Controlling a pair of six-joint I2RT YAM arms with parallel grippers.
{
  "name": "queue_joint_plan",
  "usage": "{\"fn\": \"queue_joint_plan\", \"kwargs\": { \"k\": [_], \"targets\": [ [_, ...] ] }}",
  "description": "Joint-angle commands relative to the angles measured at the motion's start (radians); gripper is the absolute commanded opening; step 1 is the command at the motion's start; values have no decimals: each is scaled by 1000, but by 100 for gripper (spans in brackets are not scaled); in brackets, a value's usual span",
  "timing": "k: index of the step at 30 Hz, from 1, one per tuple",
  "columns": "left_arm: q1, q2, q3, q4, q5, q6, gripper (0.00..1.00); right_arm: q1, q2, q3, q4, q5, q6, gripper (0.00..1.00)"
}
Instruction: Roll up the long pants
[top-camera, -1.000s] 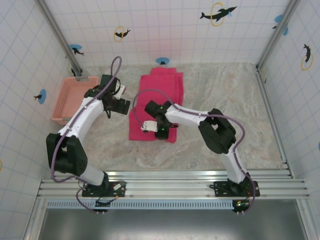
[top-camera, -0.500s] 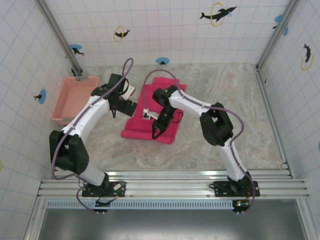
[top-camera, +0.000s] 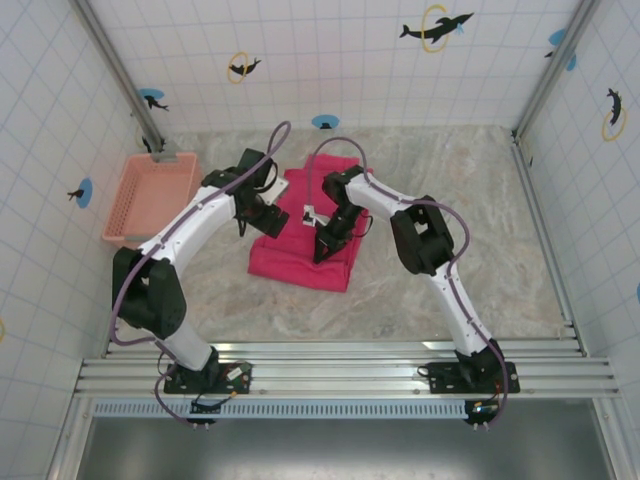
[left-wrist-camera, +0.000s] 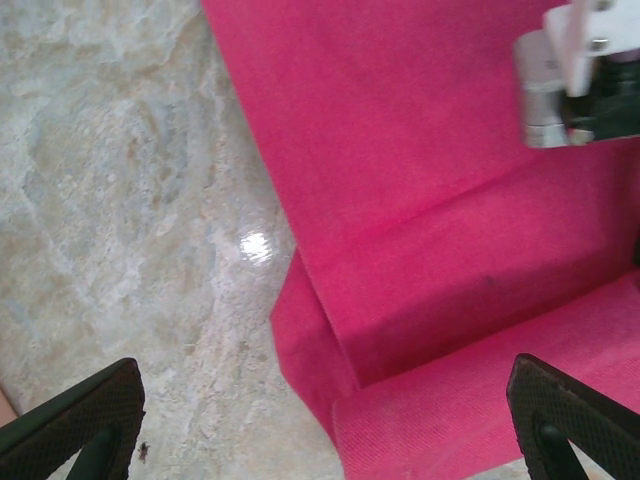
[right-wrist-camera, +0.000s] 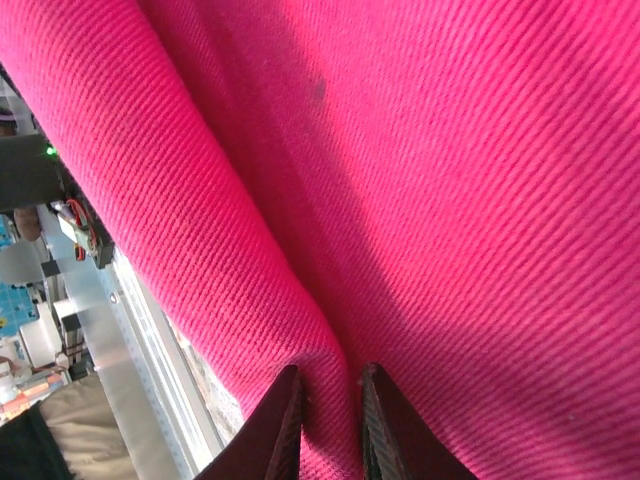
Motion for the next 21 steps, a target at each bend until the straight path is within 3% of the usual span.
{"fn": "queue_joint_plan", "kwargs": {
  "k": [1, 8, 12, 21],
  "targets": [
    [-40, 13, -14, -34, 11, -7, 93, -9, 40, 46, -1, 12, 13, 20],
    [-107, 49, -120, -1, -71, -63, 85, -19, 37, 79, 4, 84, 25, 22],
    [-110, 64, -162, 60, -74, -123, 85, -21, -3, 99, 22, 188, 35, 32],
    [-108, 171, -141, 116, -85, -111, 85, -24, -271, 52, 97, 415, -21, 47]
  ]
}}
